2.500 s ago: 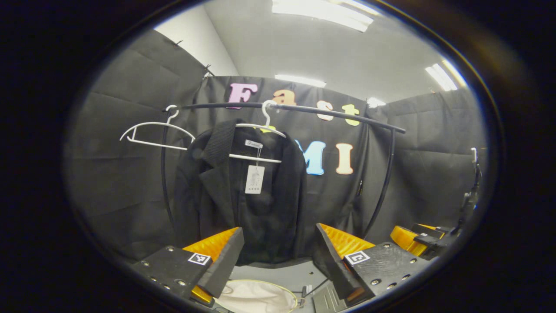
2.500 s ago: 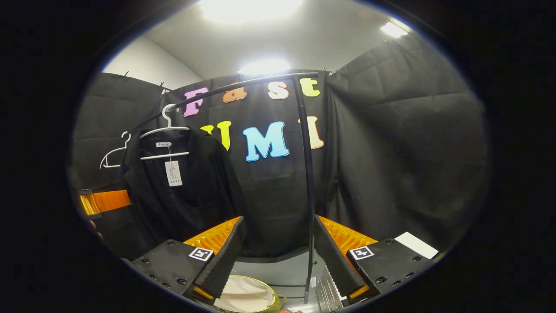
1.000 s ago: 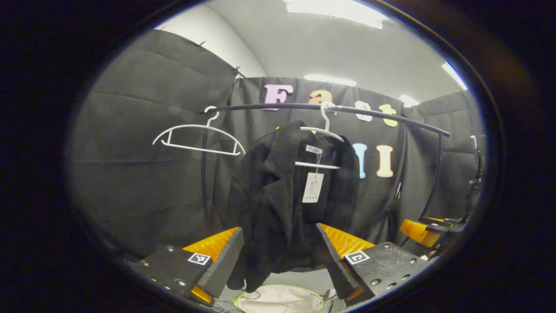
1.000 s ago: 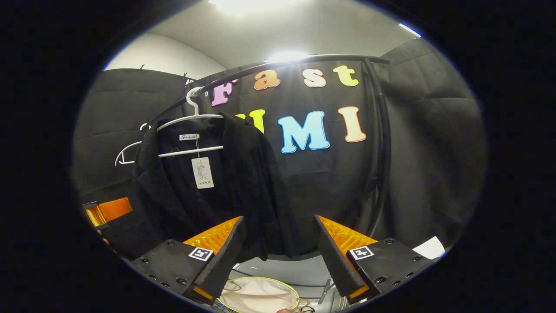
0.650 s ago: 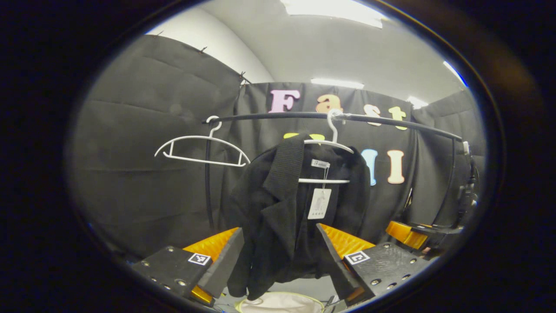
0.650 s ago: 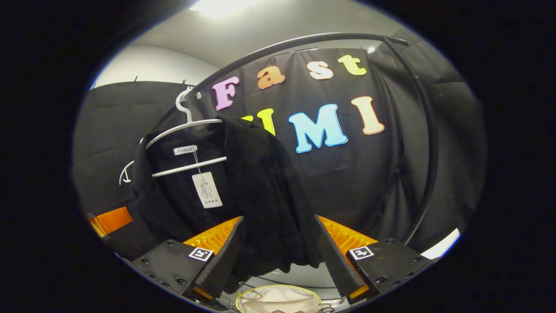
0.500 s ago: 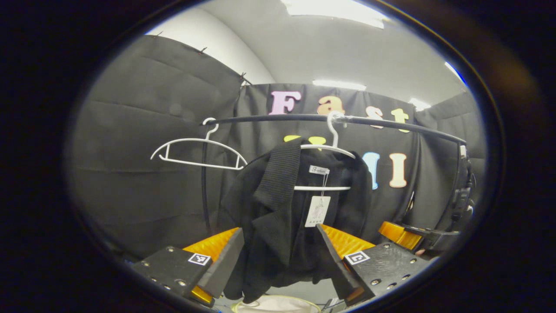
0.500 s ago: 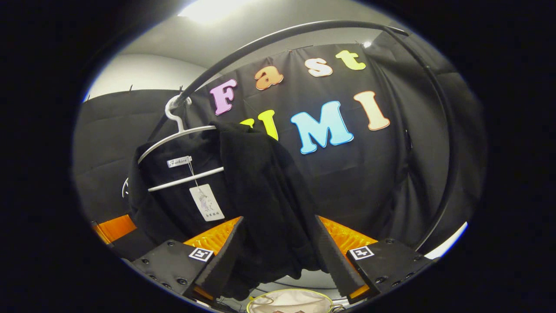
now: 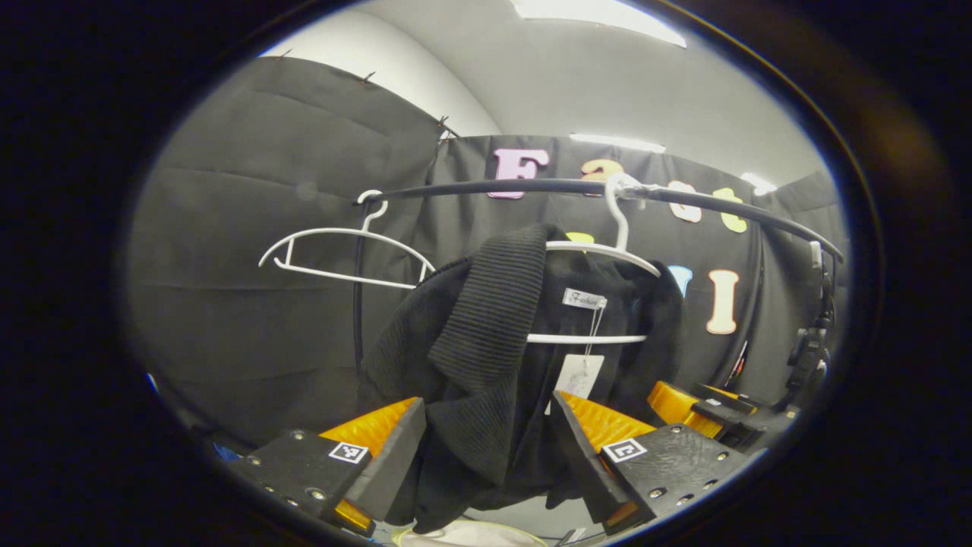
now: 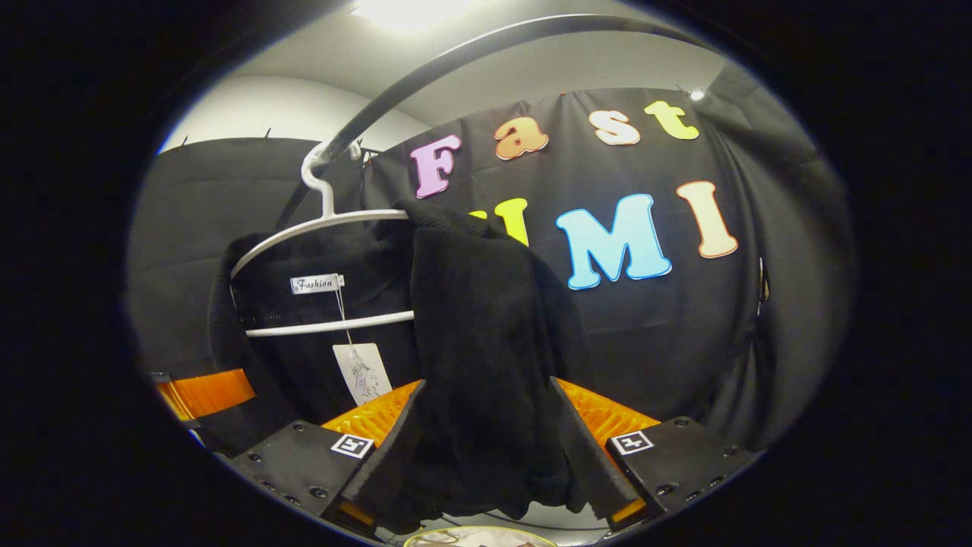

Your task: Grasp the clothes on the hanger with both hands and then place them into the laundry hamper below.

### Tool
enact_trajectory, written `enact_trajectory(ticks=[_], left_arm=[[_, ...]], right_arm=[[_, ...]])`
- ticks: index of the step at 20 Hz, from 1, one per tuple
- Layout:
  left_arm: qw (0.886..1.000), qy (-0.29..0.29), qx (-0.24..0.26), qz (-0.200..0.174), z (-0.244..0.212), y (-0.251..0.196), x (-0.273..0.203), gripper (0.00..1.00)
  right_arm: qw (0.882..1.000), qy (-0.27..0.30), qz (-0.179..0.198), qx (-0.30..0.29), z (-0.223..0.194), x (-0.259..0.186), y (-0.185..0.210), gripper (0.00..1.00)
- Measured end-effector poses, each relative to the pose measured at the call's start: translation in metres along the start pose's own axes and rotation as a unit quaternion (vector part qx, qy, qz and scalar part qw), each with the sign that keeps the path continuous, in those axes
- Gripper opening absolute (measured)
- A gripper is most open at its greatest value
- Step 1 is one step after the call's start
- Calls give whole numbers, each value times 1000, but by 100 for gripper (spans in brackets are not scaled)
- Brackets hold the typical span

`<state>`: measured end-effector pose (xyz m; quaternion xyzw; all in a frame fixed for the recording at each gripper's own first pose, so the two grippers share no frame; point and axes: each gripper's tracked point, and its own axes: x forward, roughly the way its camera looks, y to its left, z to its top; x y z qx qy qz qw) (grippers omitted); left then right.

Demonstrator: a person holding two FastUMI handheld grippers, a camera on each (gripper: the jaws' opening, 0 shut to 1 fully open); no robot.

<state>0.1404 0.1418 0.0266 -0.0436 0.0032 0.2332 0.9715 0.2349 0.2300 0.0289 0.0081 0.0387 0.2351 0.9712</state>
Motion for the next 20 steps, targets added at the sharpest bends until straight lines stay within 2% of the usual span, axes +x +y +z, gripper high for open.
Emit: enact_trajectory(ticks=[4,8,9,10,13,14,15,18,20], left_arm=[[1000,-5,3,12,1,3,21,95],[1000,-6,-4,25,-3,3,39,95],[1000,-4,-4,30,-5,4,41,95],[999,-6,-5,33,-5,4,43,95],[999,-6,5,46,-6,10,48,95],[999,-6,11,51,-6,13,50,92],[999,-5,14,49,-5,12,50,90],[999,-3,26,40,-5,9,52,82],[999,-4,35,38,-4,8,54,77]], right_arm=[[1000,11,-9,-17,-7,23,-9,97],[1000,14,-16,1,-9,47,-14,97],[1000,14,-15,7,-9,51,-14,92],[1000,14,-13,13,-10,53,-13,97],[1000,14,-4,20,-12,60,-8,97],[1000,16,2,24,-12,59,-5,92],[999,15,14,25,-12,58,1,97],[999,-1,44,-4,-9,49,17,97],[999,-5,35,-32,-11,55,13,97]])
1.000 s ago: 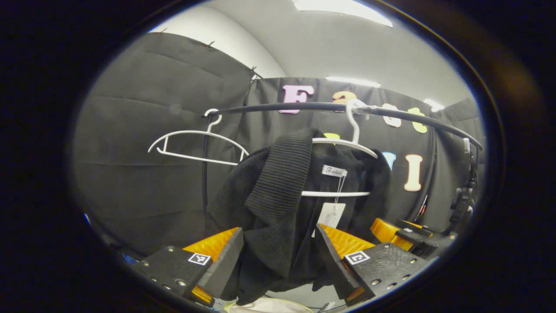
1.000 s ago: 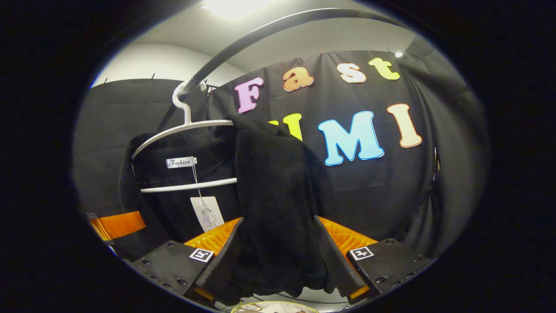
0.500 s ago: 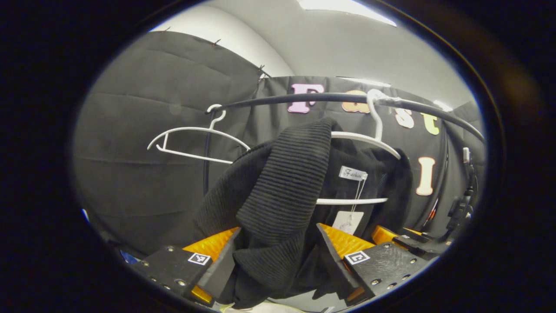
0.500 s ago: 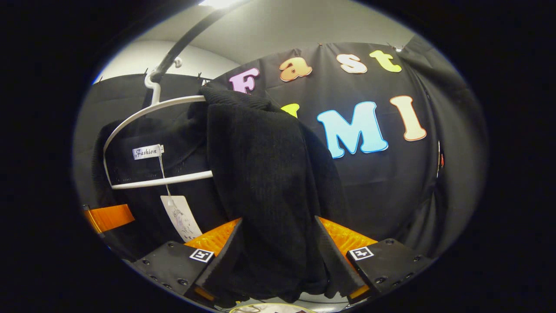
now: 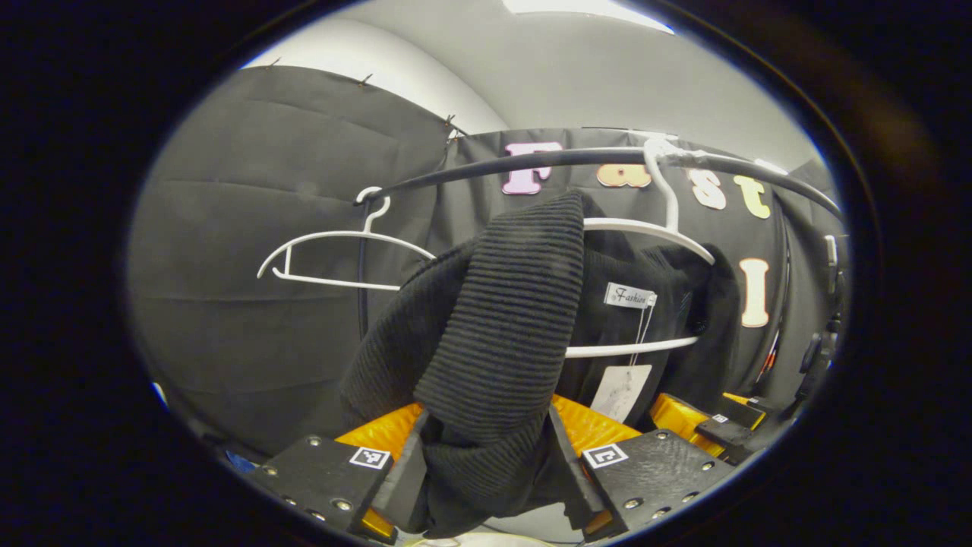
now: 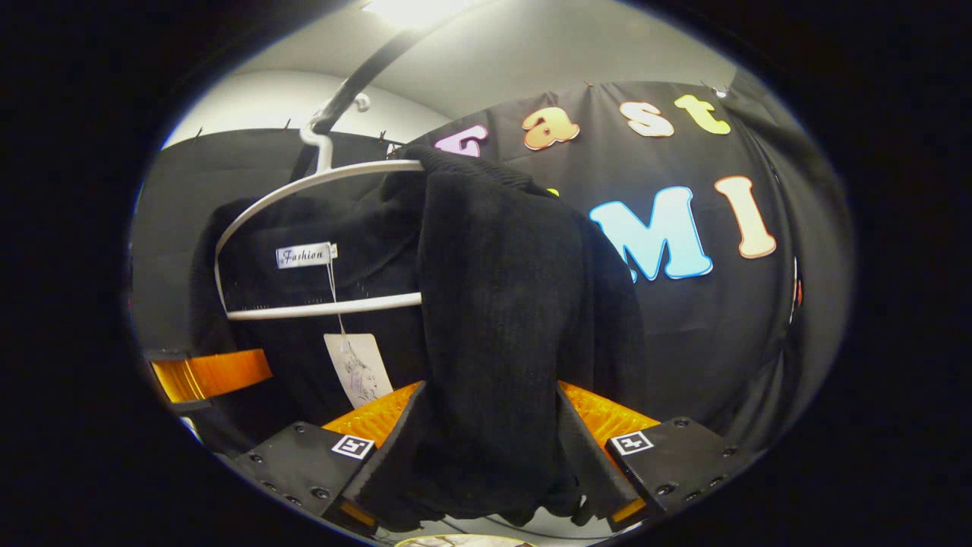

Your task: Grasp the clothes on the hanger with both hands and then place them into the laundry hamper below.

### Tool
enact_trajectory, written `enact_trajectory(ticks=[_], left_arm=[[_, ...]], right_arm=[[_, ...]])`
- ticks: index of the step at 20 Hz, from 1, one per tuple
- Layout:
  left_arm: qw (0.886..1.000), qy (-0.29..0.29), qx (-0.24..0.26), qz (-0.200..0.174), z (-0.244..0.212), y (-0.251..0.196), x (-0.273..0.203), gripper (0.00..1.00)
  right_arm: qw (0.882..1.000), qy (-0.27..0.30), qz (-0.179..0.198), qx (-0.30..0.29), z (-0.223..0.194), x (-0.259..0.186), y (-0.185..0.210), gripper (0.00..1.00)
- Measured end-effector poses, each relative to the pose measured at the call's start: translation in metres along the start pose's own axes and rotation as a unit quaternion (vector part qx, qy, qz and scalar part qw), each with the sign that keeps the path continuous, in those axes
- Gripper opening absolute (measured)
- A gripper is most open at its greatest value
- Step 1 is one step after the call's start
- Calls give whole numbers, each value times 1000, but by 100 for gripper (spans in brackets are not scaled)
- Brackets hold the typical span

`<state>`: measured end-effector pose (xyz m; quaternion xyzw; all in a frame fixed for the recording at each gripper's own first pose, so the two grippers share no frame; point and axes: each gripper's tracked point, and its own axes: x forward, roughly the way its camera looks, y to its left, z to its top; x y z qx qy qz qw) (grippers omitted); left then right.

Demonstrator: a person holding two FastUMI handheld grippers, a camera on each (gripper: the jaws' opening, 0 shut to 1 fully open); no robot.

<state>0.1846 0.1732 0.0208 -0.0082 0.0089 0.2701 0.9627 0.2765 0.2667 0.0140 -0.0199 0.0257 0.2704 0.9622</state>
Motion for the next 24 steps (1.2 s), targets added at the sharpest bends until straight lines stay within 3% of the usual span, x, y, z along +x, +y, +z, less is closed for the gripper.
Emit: enact_trajectory(ticks=[3,4,5,7,9,10,11,12,13,16,17,20,24], left_arm=[[1000,-3,0,-9,2,-2,-3,77],[1000,-6,1,-13,4,-2,-5,77],[1000,-11,2,2,5,6,-6,66],[1000,-8,-3,-8,4,3,-5,44],[1000,-10,-8,6,4,18,-7,21],[999,-11,-22,-23,6,7,-12,10],[998,-15,-34,-42,10,3,-15,12],[998,-18,-40,-43,14,10,-18,11],[997,-21,-49,-52,16,13,-22,4],[994,-25,-72,-73,29,21,-30,2],[994,-29,-73,-78,32,22,-31,3],[993,-48,-55,-91,56,38,-38,4],[990,-78,-28,-114,88,57,-44,2]], right_arm=[[1000,5,-8,10,-4,12,-4,96],[1000,5,-14,16,-3,14,-9,91],[1000,5,-23,18,-2,11,-14,87],[999,1,-34,19,1,14,-25,55],[998,-5,-56,11,8,10,-42,23],[998,-8,-53,11,12,8,-47,7],[999,-5,-50,13,12,6,-46,11],[999,-2,-50,11,14,-1,-50,0],[999,1,-51,5,15,-4,-54,4],[996,-16,-82,-29,33,-23,-80,0],[994,-27,-95,-39,41,-29,-86,4],[991,-44,-120,-47,55,-47,-97,0],[981,-77,-151,-91,78,-73,-118,7]])
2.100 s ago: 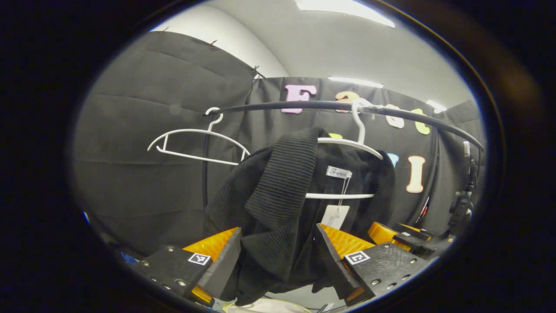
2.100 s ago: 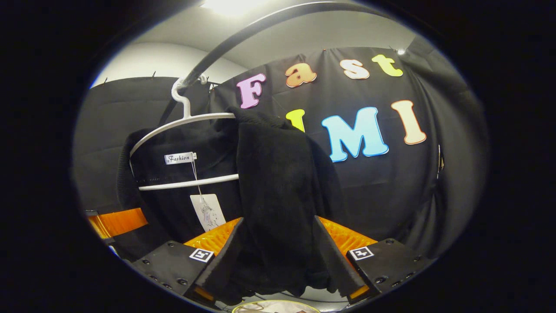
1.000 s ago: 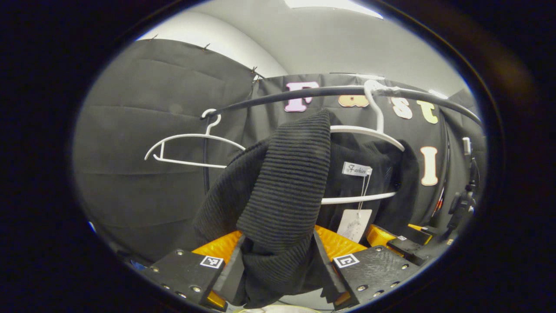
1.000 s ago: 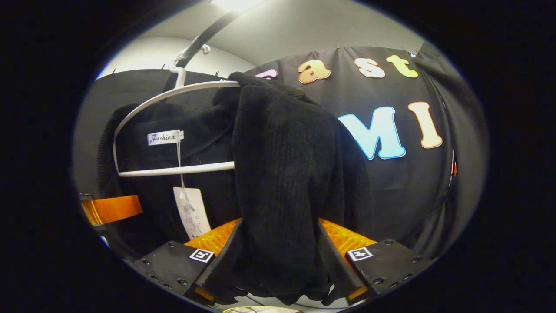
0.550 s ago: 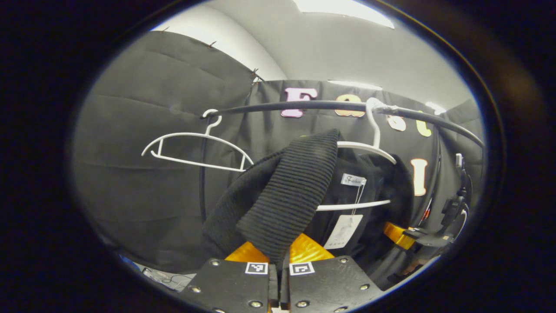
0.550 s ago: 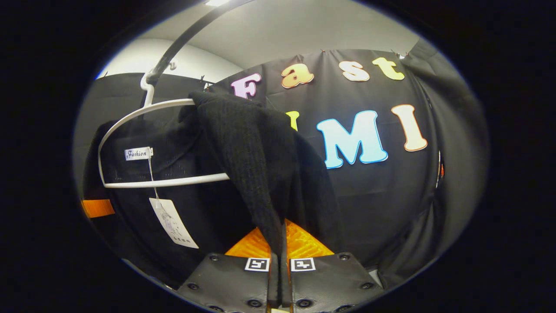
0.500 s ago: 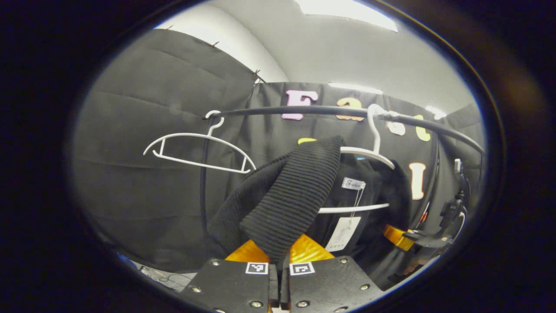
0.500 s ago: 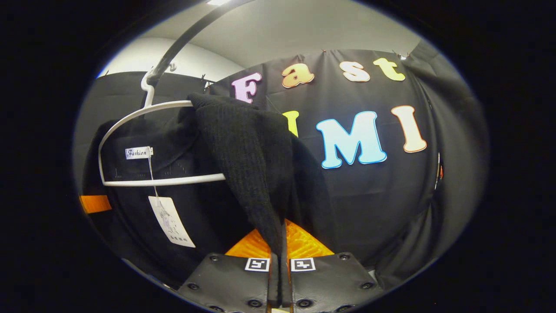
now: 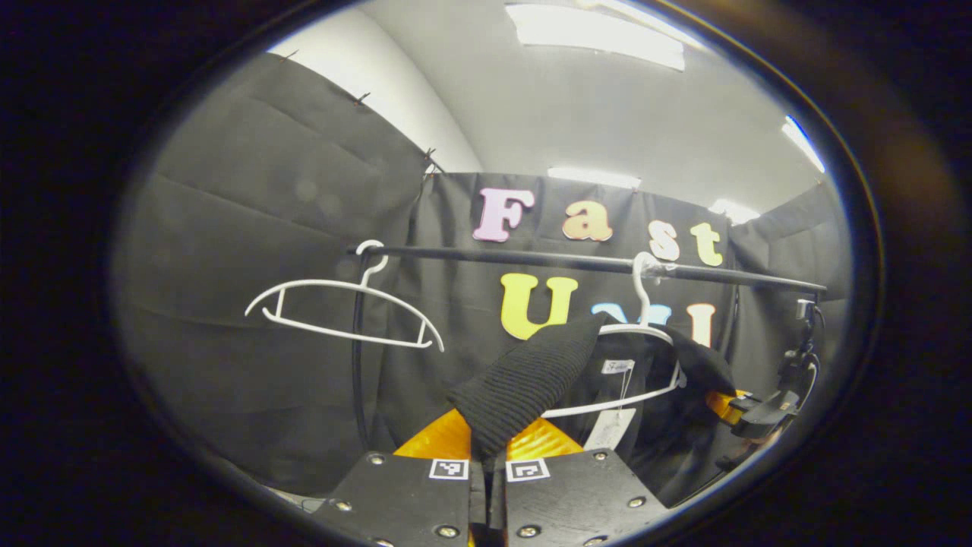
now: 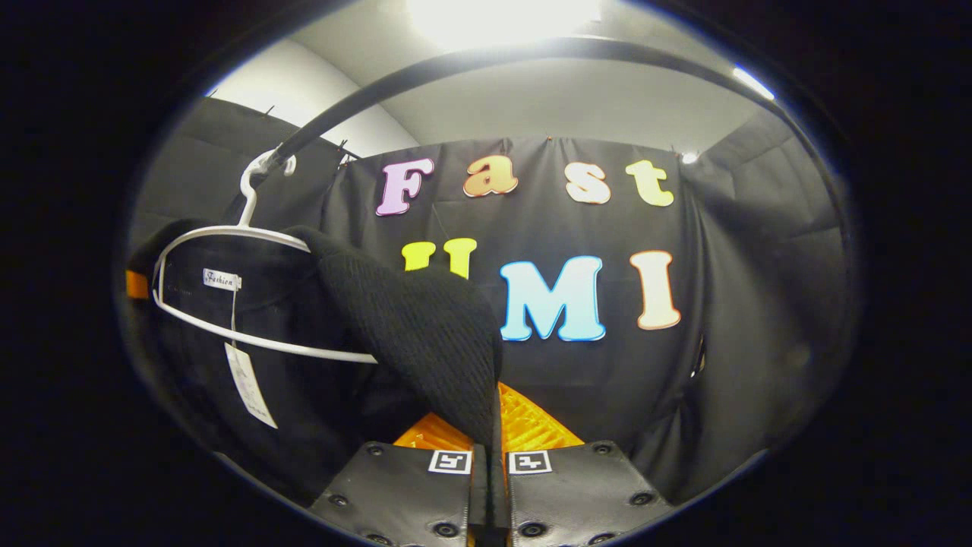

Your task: Grasp the clothes on the hanger with both hands and then place them into the laundry hamper below.

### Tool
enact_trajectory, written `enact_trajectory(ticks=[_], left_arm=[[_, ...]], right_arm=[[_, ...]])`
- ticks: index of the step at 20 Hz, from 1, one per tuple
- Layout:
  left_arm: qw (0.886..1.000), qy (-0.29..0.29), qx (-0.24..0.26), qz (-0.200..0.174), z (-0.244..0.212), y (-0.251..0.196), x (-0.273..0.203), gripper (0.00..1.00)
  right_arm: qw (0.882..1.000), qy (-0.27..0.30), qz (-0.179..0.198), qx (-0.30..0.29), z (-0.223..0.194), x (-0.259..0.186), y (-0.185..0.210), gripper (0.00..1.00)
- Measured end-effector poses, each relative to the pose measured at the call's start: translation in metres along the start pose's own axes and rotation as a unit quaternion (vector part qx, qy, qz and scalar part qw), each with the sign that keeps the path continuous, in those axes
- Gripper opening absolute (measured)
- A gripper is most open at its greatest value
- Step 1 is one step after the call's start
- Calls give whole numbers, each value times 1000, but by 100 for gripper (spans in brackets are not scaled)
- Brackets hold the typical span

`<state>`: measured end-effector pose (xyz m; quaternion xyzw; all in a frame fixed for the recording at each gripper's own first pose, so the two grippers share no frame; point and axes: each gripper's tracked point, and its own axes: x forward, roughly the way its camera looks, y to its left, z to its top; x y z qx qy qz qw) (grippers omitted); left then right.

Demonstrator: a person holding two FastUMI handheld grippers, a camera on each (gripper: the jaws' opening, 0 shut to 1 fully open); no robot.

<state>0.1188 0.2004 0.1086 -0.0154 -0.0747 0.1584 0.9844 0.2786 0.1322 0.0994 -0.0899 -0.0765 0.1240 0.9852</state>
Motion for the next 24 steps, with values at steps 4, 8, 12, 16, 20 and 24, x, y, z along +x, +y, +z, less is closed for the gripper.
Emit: enact_trajectory(ticks=[4,8,12,16,20,24], left_arm=[[999,-25,20,-30,30,14,2,3],[998,-52,24,-40,56,26,9,4],[996,-61,53,-47,71,29,15,3],[995,-58,70,-47,73,26,26,2],[993,-73,87,-40,92,33,18,2],[990,-65,116,-41,96,34,32,4]], right_arm=[[999,-6,17,-52,11,-12,2,0],[994,-26,3,-106,14,-12,-3,4],[991,-55,-30,-120,14,-5,-12,0],[992,-60,-46,-101,13,10,-8,4],[991,-88,-53,-84,30,25,-12,0],[991,-99,-46,-77,33,53,-9,4]])
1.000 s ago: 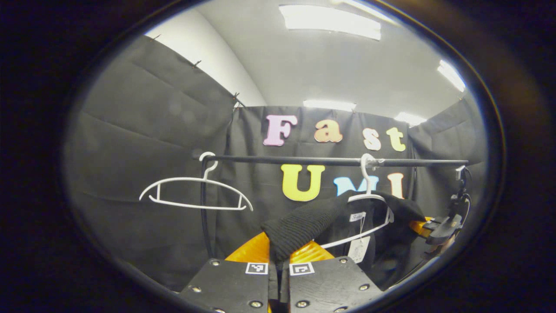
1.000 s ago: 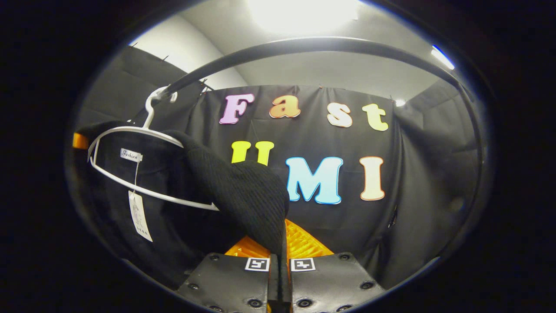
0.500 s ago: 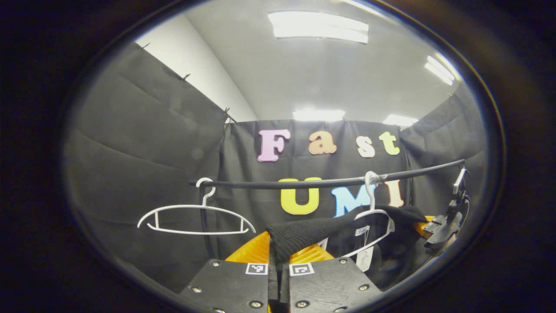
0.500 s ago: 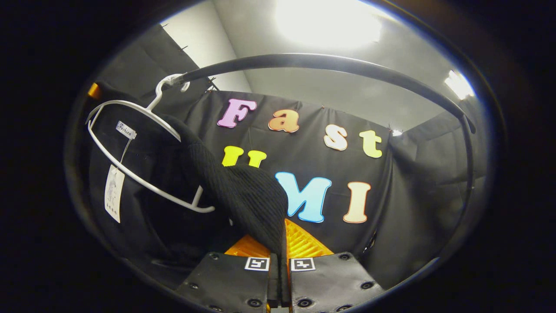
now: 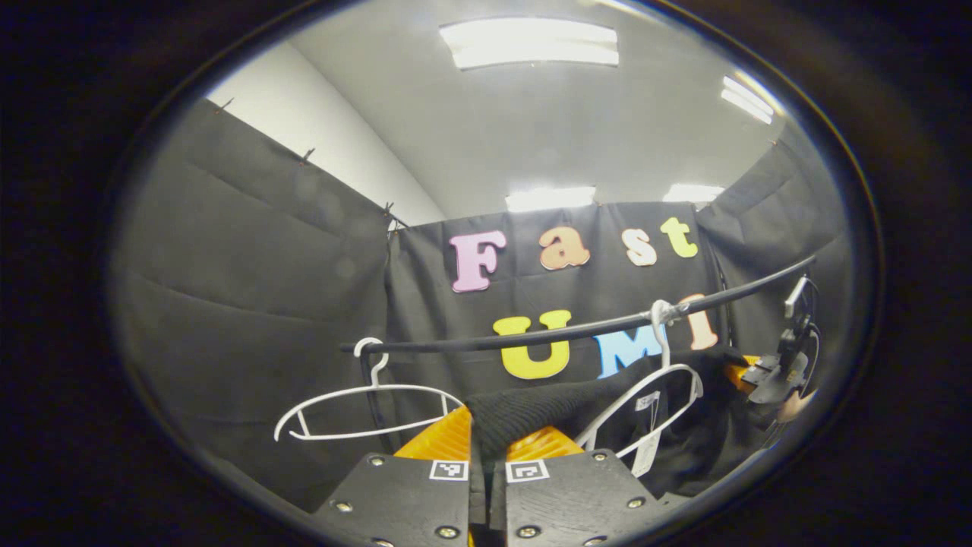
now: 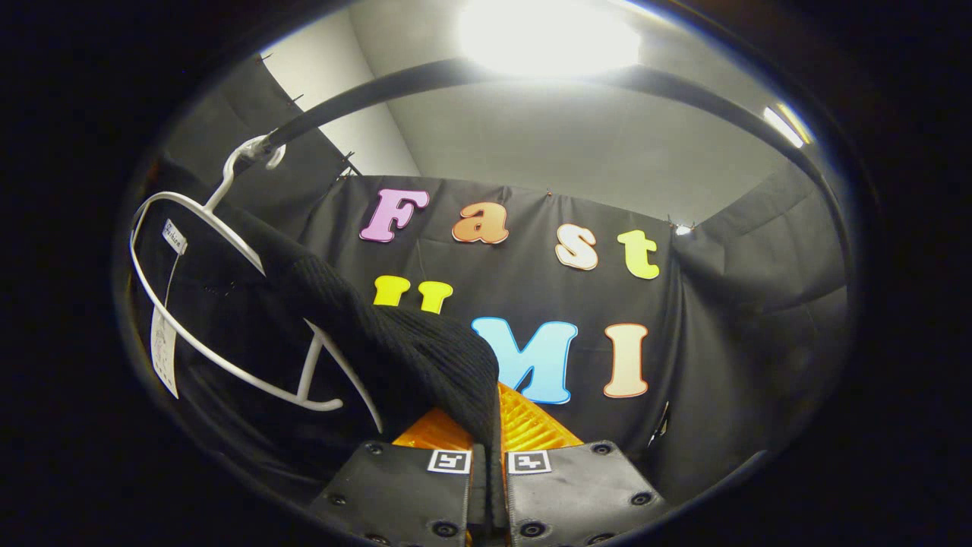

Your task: Grasp the clothes on the hanger with both hands and then place them into the laundry hamper below.

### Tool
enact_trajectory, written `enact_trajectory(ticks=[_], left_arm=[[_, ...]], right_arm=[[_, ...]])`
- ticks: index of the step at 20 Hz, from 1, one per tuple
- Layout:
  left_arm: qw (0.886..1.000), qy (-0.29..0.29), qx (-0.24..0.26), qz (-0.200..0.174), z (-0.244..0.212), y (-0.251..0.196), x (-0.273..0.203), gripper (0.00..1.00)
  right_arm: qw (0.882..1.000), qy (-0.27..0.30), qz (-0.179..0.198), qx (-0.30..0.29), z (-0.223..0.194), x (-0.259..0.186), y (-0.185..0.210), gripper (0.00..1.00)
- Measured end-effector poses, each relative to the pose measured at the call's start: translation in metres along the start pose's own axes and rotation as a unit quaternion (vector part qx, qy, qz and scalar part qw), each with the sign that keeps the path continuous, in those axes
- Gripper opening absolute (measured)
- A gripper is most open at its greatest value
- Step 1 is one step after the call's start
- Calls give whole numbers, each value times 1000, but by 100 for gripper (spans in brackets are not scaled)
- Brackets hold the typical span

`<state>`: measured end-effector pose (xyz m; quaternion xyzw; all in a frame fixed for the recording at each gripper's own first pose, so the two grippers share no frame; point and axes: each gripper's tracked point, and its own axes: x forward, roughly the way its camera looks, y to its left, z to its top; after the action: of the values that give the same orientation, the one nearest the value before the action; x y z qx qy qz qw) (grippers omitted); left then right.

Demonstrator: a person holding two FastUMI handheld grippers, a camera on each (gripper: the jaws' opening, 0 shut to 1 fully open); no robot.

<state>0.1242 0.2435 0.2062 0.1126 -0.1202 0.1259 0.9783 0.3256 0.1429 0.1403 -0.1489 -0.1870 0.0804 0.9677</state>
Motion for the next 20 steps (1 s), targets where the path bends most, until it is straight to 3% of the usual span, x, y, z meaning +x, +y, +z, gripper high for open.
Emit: enact_trajectory(ticks=[4,9,10,20], left_arm=[[1000,12,-1,-7,-9,9,12,5],[999,30,-15,7,-23,27,35,4],[999,33,-24,8,-28,30,38,4],[994,66,-84,31,-86,53,43,4]], right_arm=[[999,-8,18,33,-3,21,7,1],[998,-21,45,32,-11,44,26,4],[998,-19,51,36,-14,49,31,0],[992,16,118,40,-62,68,75,4]])
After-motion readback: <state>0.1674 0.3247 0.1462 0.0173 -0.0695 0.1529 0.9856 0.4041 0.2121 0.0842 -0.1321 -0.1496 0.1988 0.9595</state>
